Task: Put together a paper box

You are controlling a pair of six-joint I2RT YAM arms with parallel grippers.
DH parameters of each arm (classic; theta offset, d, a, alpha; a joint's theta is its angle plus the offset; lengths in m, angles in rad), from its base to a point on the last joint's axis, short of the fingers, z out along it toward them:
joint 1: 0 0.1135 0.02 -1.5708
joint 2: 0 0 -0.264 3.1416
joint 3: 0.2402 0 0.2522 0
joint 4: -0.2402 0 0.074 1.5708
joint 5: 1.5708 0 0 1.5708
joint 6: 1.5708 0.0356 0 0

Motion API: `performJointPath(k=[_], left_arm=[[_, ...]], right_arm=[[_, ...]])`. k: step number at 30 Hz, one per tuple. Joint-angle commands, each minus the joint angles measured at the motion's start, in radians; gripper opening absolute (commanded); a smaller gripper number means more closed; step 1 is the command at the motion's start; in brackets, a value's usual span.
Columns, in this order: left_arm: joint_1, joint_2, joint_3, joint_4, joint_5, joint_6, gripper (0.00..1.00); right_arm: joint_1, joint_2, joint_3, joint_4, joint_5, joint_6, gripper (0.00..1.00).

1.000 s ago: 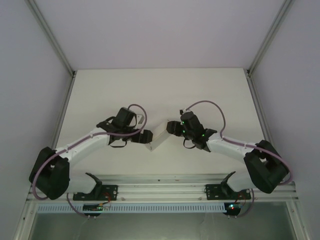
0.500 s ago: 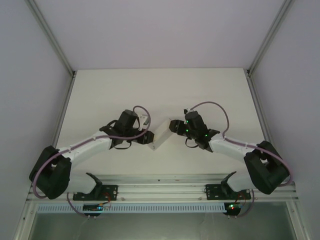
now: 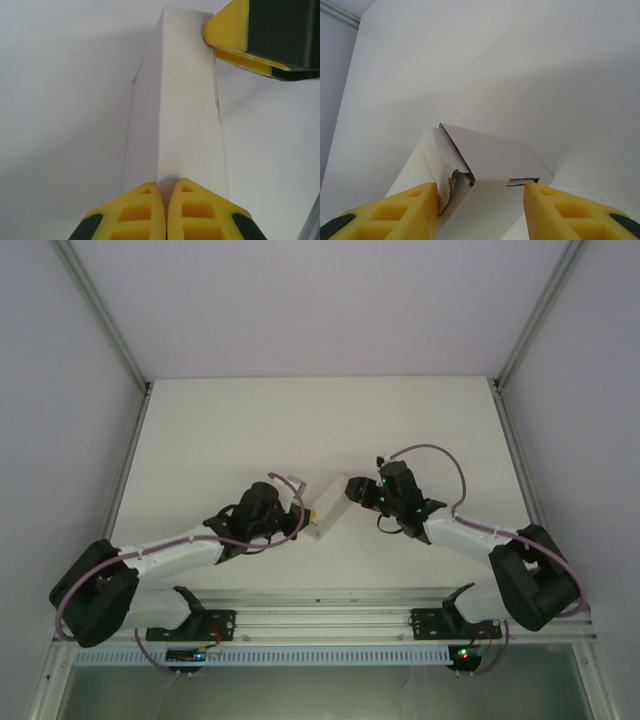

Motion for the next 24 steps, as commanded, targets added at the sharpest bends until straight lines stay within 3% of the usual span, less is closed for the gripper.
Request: performJointPath(k=[1,3,5,10,11,13,17,19,21,24], left_arm=[[0.002,0.039,-0.057,-0.288,-0.130,0.040,0.11],[0.003,0.024,-0.019,-0.320,-0.098,0.052,0.38],[0.003,0.007,0.036,-0.344,-0.082,0.056,0.57],[0.004,-0.013,0.218,-0.428,-0.093,0.069,0.88],[0.005,-0.015,0.250,-0.439,-0.099,0.072,1.00],[0.015,-0.013,0.300,-0.460,-0.103,0.070,1.00],[0.078,-0.012,0.357,-0.511,-0.114,0.031,1.00],[0.130,-0.016,0.362,-0.537,-0.112,0.018,1.00],[0.171,-0.024,0.353,-0.554,-0.124,0.016,1.00],[0.229,-0.045,0.327,-0.570,-0.129,0.015,1.00]], right_arm=[[0.006,0.030,-0.039,-0.185,-0.074,-0.069,0.50],[0.004,0.014,-0.008,-0.205,-0.088,-0.093,0.53],[0.001,-0.003,0.026,-0.230,-0.089,-0.111,0.53],[-0.024,-0.029,0.110,-0.266,-0.131,-0.119,0.59],[-0.032,-0.034,0.127,-0.265,-0.144,-0.133,0.61],[-0.049,-0.041,0.153,-0.265,-0.165,-0.157,0.64],[-0.118,-0.040,0.203,-0.244,-0.280,-0.276,0.82],[-0.152,-0.023,0.232,-0.205,-0.432,-0.482,0.99],[-0.166,0.010,0.289,-0.275,-0.619,-0.807,1.00],[-0.131,0.080,0.428,-0.572,-0.638,-1.404,0.99]])
